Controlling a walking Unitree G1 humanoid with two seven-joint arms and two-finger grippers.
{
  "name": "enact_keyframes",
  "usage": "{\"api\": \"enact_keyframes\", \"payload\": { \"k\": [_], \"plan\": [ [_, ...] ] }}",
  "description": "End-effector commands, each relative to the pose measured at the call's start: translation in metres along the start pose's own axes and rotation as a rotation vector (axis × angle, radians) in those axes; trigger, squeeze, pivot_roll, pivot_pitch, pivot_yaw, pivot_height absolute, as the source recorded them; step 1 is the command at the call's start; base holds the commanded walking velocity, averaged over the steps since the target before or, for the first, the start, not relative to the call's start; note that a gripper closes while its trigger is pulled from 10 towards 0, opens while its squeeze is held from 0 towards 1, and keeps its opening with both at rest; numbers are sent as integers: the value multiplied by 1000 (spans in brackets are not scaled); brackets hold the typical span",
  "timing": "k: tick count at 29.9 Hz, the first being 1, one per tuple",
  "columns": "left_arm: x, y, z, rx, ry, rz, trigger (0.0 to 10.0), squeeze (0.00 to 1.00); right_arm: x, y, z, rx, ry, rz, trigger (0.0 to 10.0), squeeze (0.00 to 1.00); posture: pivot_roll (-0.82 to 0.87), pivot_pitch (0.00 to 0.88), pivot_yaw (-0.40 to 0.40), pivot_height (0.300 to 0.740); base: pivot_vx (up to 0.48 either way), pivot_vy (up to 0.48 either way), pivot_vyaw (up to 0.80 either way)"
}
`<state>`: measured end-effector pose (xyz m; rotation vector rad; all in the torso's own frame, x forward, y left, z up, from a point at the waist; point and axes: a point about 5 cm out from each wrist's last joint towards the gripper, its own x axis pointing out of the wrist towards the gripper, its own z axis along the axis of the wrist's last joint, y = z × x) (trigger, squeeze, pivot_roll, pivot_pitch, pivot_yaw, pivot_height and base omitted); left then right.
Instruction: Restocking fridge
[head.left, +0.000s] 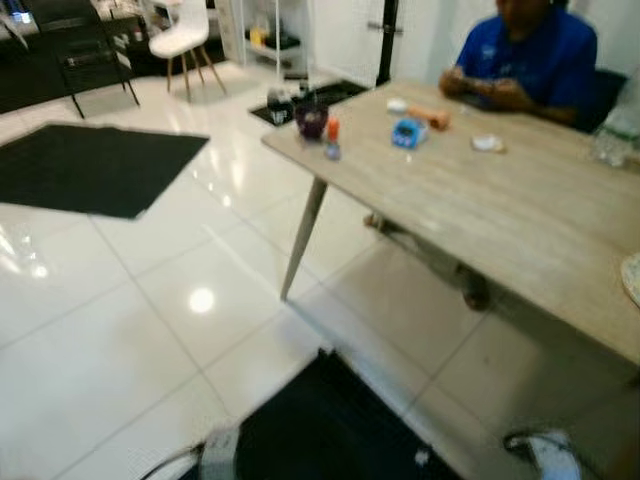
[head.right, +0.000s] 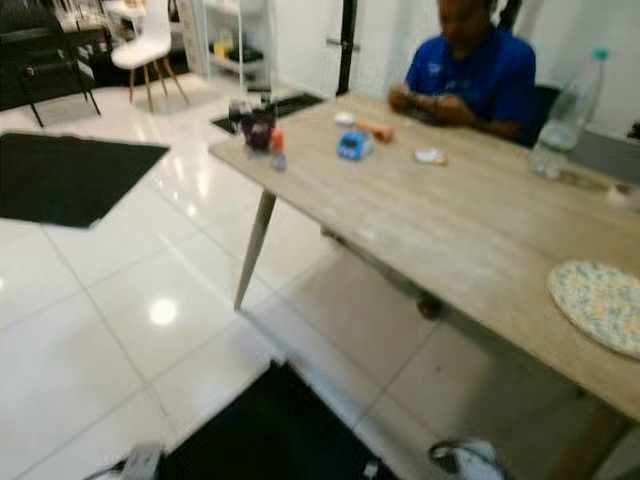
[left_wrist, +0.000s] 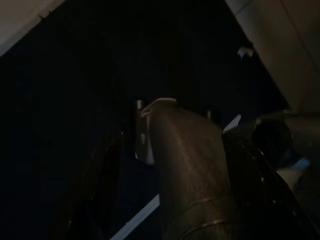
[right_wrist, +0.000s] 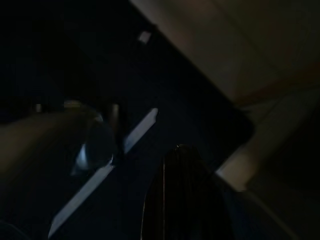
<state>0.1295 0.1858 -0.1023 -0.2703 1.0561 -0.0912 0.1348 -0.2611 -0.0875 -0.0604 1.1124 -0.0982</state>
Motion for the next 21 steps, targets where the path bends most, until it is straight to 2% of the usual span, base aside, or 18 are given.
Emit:
{"api": "enact_keyframes", "payload": {
  "k": [1,21],
  "plan": [
    [0,2,2,7,-1,8,10000,0,-1,-5,3,1,-3,-18,10000,0,-11,0,-3,740,311,0,0],
    [1,-3,1,18,3,0,10000,0,0,-3,1,-20,8,-10,10000,0,-11,0,-4,740,306,0,0]
  ]
}}
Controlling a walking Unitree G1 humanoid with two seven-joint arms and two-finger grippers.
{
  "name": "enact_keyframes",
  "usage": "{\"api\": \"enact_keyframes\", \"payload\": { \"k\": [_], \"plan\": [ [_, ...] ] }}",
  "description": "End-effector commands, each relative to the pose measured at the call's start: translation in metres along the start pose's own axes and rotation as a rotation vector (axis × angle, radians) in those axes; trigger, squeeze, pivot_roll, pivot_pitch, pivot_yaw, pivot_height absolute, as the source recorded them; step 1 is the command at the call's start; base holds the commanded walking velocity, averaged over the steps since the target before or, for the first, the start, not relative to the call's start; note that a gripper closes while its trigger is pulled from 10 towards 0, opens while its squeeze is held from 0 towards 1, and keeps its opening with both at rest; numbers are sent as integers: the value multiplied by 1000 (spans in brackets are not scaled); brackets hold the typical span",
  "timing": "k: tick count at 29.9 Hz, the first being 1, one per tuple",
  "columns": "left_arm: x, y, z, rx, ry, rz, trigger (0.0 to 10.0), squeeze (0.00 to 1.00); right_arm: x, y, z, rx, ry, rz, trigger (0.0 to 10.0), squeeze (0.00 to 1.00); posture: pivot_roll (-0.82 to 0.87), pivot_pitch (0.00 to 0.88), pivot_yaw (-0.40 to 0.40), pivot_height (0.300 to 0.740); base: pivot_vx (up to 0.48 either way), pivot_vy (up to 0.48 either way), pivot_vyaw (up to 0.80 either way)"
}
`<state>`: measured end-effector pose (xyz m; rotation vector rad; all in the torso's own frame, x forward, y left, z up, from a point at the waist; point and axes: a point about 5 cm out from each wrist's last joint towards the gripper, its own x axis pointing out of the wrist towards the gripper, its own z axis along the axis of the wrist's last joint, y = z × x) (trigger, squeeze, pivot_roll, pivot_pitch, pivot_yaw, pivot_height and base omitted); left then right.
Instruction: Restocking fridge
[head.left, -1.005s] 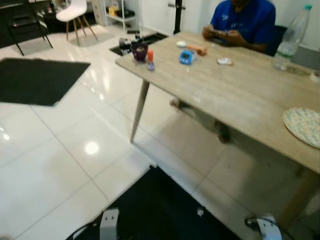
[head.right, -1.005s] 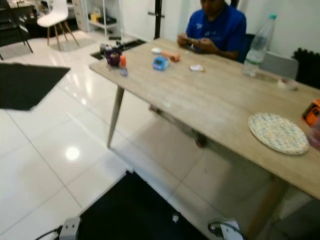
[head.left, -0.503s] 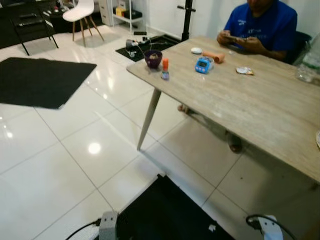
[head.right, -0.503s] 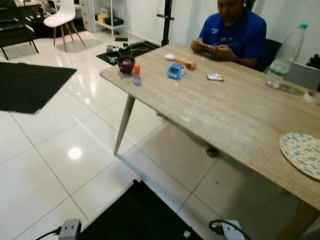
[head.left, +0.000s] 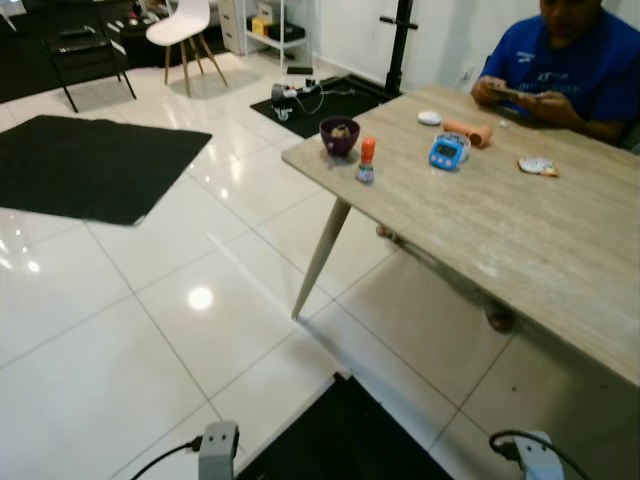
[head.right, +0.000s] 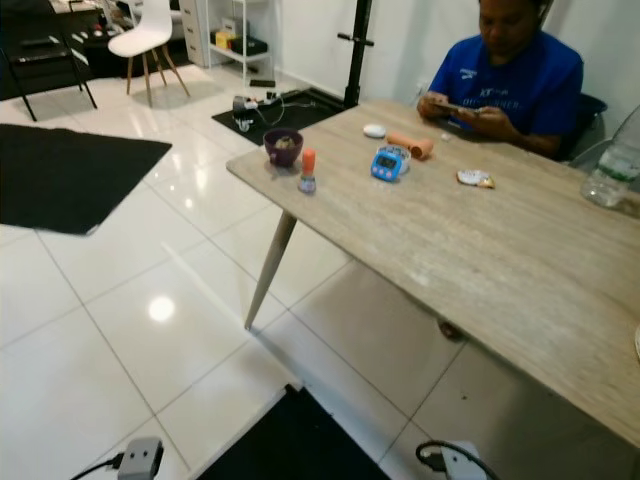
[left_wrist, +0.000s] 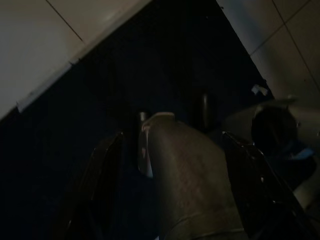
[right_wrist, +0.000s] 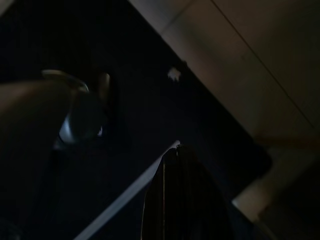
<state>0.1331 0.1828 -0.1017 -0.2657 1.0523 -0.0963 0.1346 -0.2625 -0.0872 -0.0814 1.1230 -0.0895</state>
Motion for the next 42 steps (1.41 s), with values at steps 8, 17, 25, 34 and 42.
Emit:
{"api": "enact_keyframes", "payload": {
  "k": [8,17,25,34,42],
  "plan": [
    [-1,2,-1,18,7,3,10000,0,0,0,1,-4,0,0,10000,0,-9,0,-2,740,305,0,0],
    [-1,4,0,13,5,29,10000,0,0,1,1,-11,3,6,10000,0,-9,0,-3,740,126,0,0],
    [-1,4,0,20,10,16,10000,0,0,2,0,-10,5,8,10000,0,-9,0,-3,740,0,-45,0],
    [0,6,11,-12,-51,52,10000,0,0,3,-2,-7,9,12,10000,0,-7,0,-4,740,0,-302,0],
    [-5,24,81,-109,-313,126,10000,0,0,3,-4,-3,15,15,10000,0,-9,0,2,740,0,0,0]
  ]
}}
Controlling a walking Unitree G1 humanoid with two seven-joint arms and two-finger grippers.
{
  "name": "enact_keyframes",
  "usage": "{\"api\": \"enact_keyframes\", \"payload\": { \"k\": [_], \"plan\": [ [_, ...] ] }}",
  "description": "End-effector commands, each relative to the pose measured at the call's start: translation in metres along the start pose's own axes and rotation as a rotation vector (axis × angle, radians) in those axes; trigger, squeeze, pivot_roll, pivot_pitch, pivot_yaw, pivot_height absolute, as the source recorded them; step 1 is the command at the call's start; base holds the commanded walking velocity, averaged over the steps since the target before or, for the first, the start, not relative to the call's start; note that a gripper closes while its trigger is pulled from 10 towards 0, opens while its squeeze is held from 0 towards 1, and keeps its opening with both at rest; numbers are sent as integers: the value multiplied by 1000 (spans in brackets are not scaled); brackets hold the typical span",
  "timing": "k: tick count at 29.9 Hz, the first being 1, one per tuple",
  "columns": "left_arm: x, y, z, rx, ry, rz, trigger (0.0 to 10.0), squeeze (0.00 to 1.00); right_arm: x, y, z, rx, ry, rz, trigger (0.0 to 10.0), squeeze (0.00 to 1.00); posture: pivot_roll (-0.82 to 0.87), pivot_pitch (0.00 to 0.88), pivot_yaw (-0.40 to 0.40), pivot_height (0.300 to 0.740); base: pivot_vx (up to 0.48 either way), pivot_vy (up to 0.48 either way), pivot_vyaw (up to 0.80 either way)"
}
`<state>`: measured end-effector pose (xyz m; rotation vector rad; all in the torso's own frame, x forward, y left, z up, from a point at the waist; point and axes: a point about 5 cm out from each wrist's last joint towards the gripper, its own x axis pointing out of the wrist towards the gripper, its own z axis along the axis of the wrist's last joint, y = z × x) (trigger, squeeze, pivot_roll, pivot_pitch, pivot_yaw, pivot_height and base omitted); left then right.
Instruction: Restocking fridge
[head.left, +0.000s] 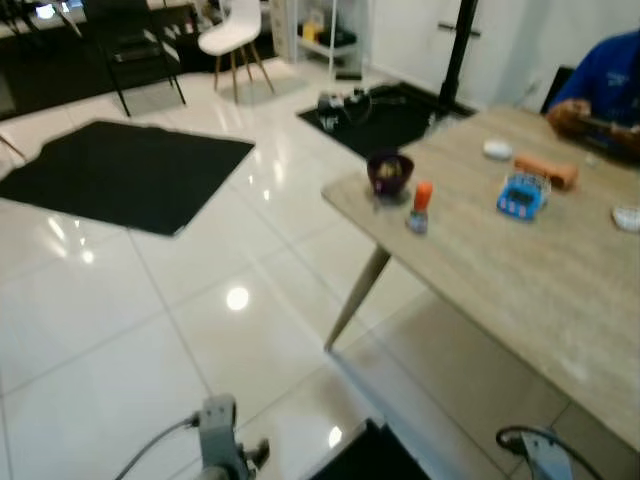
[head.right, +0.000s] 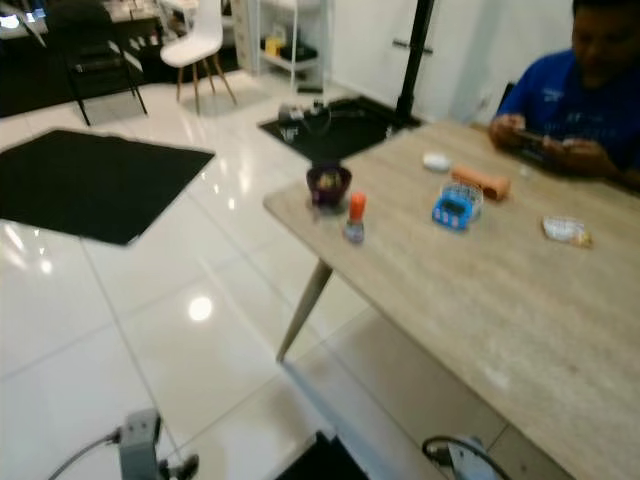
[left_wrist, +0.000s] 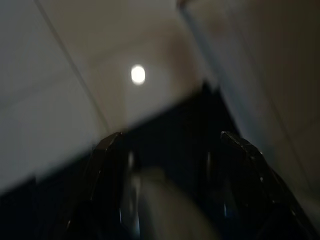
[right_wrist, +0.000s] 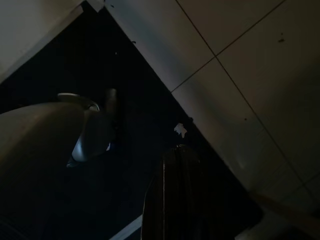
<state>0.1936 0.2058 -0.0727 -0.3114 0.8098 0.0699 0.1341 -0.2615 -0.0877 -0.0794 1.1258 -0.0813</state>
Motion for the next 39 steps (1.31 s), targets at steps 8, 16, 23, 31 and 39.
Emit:
{"api": "enact_keyframes", "payload": {
  "k": [8,16,23,31,39],
  "plan": [
    [0,17,114,-106,-408,61,10000,39,0,3,-6,-1,20,10,10000,0,-10,0,3,740,0,0,0],
    [-19,14,196,-186,-728,-26,10000,1000,0,3,-8,-7,29,10,10000,0,-11,0,3,740,0,0,0],
    [-43,-25,262,-84,-966,-309,10000,1000,-1,2,-10,-13,35,8,10000,0,-15,0,2,740,0,0,0],
    [-60,-81,296,147,-1026,-607,10000,1000,-1,1,-12,-22,37,3,10000,0,-21,31,-2,740,0,0,0],
    [-77,-124,321,335,-1025,-793,10000,396,-3,-4,-15,-44,40,-6,10000,0,-15,124,4,740,0,0,0]
  ]
}}
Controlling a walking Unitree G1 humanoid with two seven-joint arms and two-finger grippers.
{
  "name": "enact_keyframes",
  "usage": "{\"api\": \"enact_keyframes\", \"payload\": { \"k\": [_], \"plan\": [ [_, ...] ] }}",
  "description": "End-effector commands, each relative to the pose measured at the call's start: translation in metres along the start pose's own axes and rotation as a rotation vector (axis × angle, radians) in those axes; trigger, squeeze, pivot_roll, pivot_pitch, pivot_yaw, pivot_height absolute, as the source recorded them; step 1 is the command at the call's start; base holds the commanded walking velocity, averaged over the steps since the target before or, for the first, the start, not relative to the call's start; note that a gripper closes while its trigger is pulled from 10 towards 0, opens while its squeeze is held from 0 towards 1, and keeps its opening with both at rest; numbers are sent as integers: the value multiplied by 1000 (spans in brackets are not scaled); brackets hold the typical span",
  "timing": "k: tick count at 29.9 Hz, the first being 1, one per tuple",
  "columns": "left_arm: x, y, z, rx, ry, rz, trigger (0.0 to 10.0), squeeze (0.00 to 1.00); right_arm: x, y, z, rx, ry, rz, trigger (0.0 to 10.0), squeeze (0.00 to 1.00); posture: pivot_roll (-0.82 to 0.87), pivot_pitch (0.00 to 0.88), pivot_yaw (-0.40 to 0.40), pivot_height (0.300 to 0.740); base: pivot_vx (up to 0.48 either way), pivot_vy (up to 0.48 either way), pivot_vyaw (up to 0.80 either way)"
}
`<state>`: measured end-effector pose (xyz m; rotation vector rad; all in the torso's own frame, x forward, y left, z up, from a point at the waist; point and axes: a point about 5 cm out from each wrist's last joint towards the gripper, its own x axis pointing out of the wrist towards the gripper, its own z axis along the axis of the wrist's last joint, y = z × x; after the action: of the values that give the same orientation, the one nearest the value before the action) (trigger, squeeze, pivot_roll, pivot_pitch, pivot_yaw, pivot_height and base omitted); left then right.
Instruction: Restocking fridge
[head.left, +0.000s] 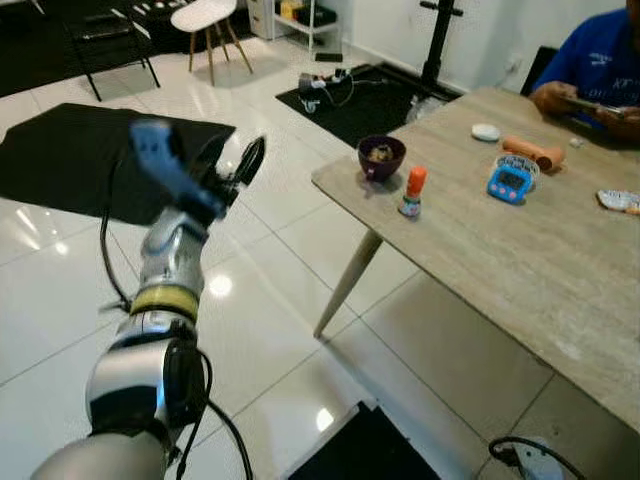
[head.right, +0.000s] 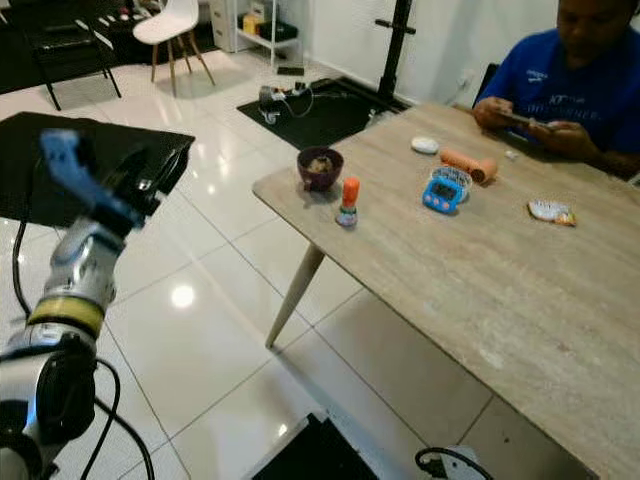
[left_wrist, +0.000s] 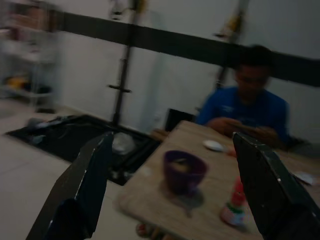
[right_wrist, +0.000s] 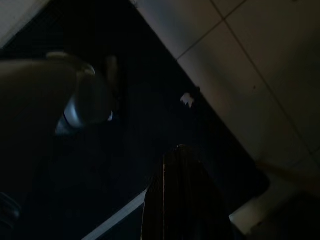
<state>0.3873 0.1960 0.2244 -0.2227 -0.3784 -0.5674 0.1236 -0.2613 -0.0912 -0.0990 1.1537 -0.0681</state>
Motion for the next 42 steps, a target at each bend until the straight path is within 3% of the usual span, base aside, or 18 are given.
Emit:
{"api": "enact_keyframes", "payload": {
  "k": [1,2,8,16,32,42],
  "plan": [
    [2,-6,-5,-8,27,-35,10000,396,-1,-4,-4,-20,13,-8,10000,0,-15,124,4,740,0,0,0],
    [8,-9,0,4,26,-76,10000,0,-2,-5,-4,-23,11,-10,10000,0,-16,157,7,740,0,0,0],
    [31,-24,9,65,65,-185,10000,0,-5,-15,-9,-15,-2,-28,10000,0,-25,232,17,740,0,0,0],
    [41,-36,6,89,70,-211,10000,0,-7,-16,-22,46,13,-32,10000,0,-36,246,31,740,0,0,-492],
    [64,-56,21,169,-20,-186,10000,0,-6,-9,-14,36,-41,-2,10000,0,-47,278,30,740,0,0,-788],
    [68,-49,29,309,-3,-75,10000,0,-6,-3,-21,28,-53,11,10000,0,-62,300,39,740,0,0,-201]
  ]
}}
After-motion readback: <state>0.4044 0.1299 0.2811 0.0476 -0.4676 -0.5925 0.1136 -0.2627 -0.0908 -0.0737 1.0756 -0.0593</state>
